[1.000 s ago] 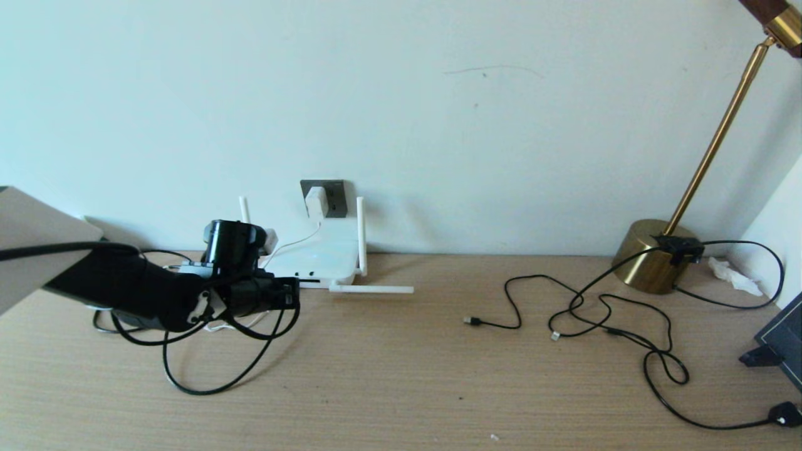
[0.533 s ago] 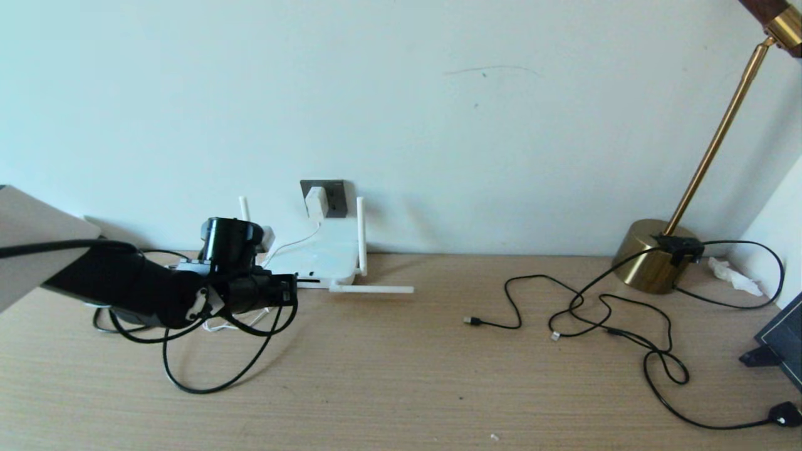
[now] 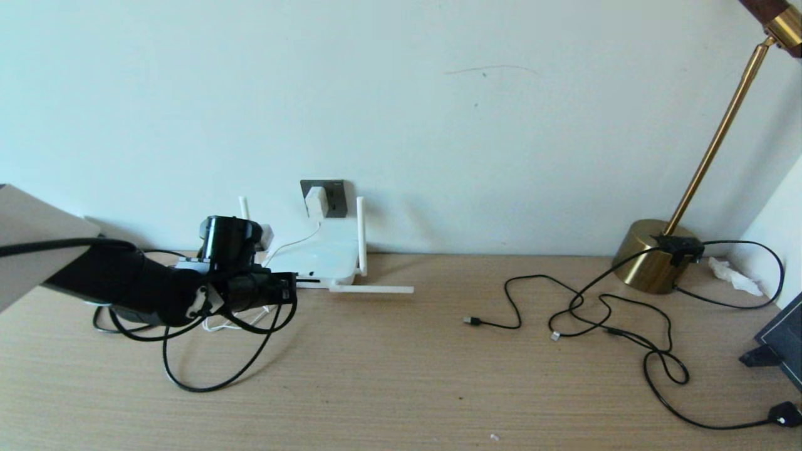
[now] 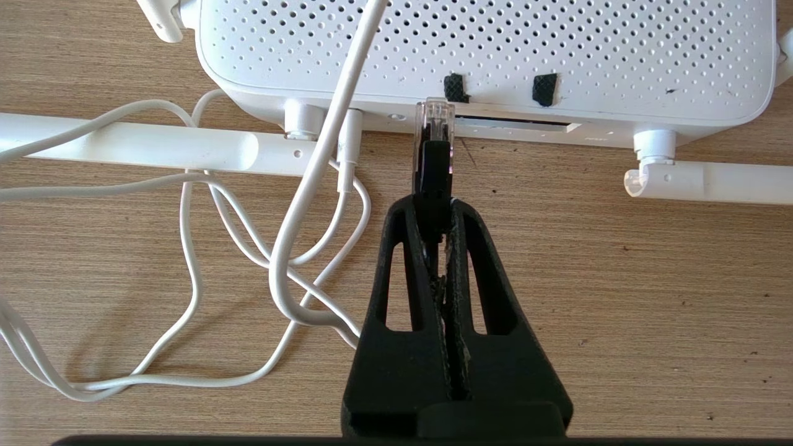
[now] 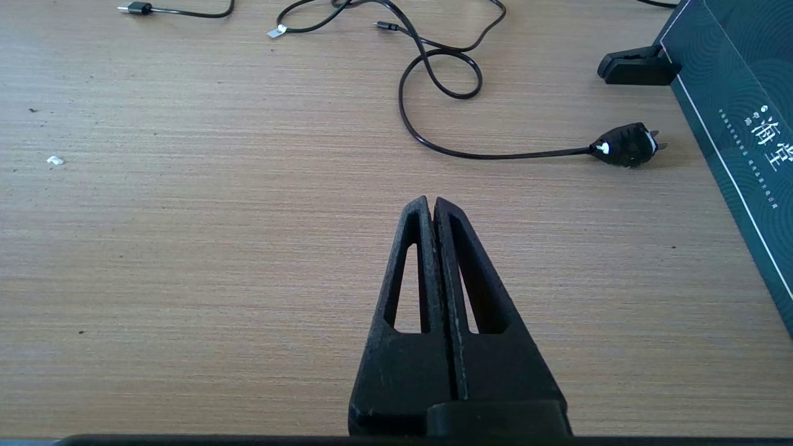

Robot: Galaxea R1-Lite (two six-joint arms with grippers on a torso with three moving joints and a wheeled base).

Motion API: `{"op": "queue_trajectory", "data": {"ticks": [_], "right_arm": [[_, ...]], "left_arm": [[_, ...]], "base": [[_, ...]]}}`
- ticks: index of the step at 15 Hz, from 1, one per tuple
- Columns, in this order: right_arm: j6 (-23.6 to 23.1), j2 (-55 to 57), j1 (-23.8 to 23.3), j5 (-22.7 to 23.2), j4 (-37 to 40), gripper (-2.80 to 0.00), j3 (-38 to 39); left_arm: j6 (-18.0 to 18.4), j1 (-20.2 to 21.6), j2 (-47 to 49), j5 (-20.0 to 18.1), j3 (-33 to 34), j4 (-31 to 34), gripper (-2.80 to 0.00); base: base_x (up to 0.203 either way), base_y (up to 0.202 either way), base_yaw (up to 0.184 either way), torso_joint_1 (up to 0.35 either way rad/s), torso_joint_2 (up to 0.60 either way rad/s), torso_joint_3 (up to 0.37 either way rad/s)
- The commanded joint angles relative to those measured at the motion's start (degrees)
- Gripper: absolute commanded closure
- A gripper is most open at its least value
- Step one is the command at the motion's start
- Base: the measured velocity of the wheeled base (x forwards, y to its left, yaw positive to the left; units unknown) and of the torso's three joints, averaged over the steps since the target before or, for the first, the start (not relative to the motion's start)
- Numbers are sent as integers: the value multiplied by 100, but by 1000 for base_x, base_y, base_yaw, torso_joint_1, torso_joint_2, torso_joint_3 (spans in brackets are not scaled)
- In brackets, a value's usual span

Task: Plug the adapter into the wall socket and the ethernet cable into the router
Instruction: Plug cable into router interface

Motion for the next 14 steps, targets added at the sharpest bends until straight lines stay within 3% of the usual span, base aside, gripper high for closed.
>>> {"op": "queue_trajectory", "data": {"ticks": [1,14], "right_arm": [[2,8,0,1,11,0,1],[2,8,0,1,11,0,1]], "left_arm": [[-7,0,15,8,-2,-9,0],[-7,-35,15,8,26,-8,0]], "base": [[0,0,0,0,0,0],[0,0,0,0,0,0]]}}
